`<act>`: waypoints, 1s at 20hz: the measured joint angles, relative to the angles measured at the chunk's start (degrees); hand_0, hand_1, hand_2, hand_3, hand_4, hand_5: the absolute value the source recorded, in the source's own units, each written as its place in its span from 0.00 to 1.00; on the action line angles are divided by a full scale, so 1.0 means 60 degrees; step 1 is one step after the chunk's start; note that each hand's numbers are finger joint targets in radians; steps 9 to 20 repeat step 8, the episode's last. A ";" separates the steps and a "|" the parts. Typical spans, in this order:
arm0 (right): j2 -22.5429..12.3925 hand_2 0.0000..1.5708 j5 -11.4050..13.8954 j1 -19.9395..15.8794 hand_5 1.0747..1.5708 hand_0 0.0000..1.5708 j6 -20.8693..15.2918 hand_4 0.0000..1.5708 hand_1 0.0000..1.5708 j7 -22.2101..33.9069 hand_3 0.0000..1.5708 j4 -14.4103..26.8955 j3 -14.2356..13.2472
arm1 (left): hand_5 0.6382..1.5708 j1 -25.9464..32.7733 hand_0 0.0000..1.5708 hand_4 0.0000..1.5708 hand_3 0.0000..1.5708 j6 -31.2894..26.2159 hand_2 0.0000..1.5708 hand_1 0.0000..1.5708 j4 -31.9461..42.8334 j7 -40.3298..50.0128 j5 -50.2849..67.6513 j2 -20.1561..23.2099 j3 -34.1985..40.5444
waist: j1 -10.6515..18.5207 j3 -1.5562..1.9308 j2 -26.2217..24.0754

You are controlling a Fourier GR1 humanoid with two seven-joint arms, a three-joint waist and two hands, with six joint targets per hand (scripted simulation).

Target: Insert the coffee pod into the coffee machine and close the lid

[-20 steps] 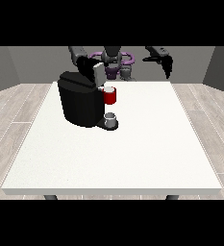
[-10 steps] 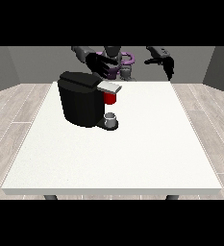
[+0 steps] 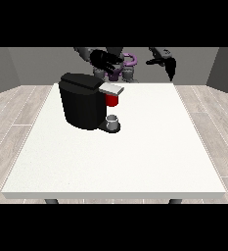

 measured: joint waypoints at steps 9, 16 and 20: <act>0.0473 0.00 -0.1329 0.2025 1.00 0.00 0.0155 0.10 0.00 -0.0616 0.00 -0.1051 0.0996 | 1.00 0.0641 0.00 0.12 0.00 0.0142 0.00 0.00 0.0408 -0.0554 -0.0103 -0.0148 0.0013 | -0.0649 0.0000 -0.1064; 0.0473 0.00 -0.1329 0.2025 1.00 0.00 0.0155 0.10 0.00 -0.0616 0.00 -0.1051 0.0996 | 1.00 0.0641 0.00 0.12 0.00 0.0142 0.00 0.00 0.0408 -0.0554 -0.0103 -0.0148 0.0013 | -0.0649 0.0000 -0.1064; 0.0473 0.00 -0.1329 0.2025 1.00 0.00 0.0155 0.10 0.00 -0.0616 0.00 -0.1051 0.0996 | 1.00 0.0641 0.00 0.12 0.00 0.0142 0.00 0.00 0.0408 -0.0554 -0.0103 -0.0148 0.0013 | -0.0649 0.0000 -0.1064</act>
